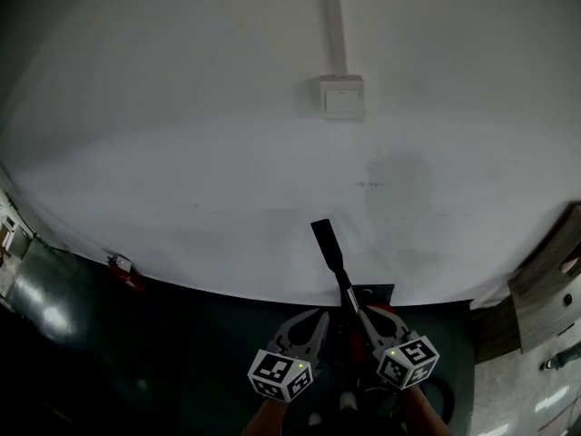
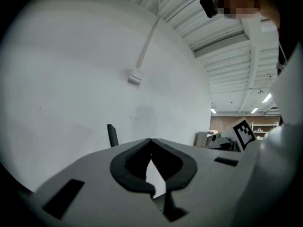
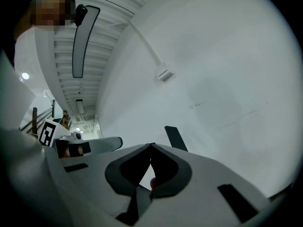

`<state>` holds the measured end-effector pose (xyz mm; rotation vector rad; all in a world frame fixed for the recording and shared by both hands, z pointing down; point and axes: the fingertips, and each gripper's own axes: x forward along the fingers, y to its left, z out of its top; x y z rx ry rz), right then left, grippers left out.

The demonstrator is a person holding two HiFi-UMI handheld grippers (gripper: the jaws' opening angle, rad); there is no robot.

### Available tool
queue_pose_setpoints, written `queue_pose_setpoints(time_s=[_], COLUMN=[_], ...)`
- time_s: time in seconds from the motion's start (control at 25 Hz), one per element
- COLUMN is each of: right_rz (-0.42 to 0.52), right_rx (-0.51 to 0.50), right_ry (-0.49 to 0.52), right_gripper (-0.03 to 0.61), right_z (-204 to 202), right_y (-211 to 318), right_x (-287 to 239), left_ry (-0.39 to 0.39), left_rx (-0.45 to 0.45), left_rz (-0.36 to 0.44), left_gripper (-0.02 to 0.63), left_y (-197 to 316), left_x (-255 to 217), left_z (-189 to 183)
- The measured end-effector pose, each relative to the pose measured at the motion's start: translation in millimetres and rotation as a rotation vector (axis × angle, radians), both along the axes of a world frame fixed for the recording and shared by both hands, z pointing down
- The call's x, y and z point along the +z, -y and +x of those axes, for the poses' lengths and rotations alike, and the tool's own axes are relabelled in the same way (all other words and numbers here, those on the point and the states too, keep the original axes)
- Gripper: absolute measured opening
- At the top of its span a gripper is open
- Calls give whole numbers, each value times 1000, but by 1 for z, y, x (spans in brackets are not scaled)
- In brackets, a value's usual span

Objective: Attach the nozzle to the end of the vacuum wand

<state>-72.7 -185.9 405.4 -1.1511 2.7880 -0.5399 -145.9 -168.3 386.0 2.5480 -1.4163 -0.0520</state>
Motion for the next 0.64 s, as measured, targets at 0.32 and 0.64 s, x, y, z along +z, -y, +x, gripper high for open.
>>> queue_pose_setpoints(time_s=[0.32, 0.64], right_rz=[12, 14], right_rx=[0, 5], right_ry=[3, 4], right_gripper=[17, 17], right_z=[-1, 1], right_y=[-8, -8], right_x=[-4, -4], left_ry=[-10, -9], left_rx=[-3, -6], left_rz=[-3, -17], left_gripper=[3, 4], left_y=[-7, -7], left_x=[0, 4], left_z=[0, 0])
